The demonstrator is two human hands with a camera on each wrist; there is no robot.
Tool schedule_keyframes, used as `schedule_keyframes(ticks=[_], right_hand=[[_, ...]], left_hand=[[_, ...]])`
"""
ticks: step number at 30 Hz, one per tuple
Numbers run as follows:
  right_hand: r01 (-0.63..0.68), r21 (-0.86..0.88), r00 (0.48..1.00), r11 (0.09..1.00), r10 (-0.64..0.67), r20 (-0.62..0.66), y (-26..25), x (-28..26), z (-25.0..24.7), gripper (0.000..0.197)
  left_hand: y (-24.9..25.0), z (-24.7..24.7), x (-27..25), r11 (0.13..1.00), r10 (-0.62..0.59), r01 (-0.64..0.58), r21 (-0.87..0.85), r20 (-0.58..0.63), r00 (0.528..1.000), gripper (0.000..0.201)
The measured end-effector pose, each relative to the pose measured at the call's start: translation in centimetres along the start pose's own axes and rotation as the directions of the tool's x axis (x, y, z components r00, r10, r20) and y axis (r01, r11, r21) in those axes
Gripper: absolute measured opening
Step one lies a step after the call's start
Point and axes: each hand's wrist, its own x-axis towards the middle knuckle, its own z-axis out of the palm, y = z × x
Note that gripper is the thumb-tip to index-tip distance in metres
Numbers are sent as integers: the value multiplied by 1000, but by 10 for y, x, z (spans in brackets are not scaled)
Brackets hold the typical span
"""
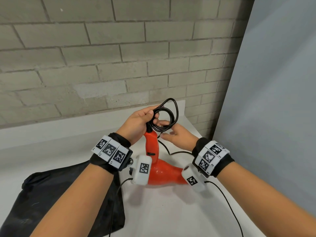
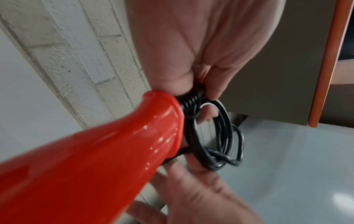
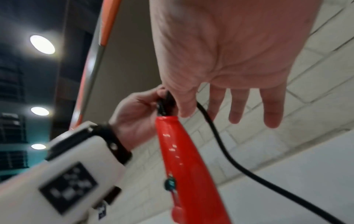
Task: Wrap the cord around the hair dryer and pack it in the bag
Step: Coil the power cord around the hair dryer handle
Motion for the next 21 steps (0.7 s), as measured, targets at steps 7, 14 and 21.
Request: schedule_keyframes(ticks=[7,14,21], right_hand=[[-66,-30,987,997,60,-146,11,2,5,28],[-364,-262,932,894,347,-107,34,5,-7,21],[67,380,971,922,27,-236,-10,-8,-16,25]], left_hand=[[1,2,-2,999,9,-10,-34,-13,1000,31],[1,0,-4,992,24,-22,127,-12,1000,31],[-4,5,-3,982,105,-87,170,-98,990,32]])
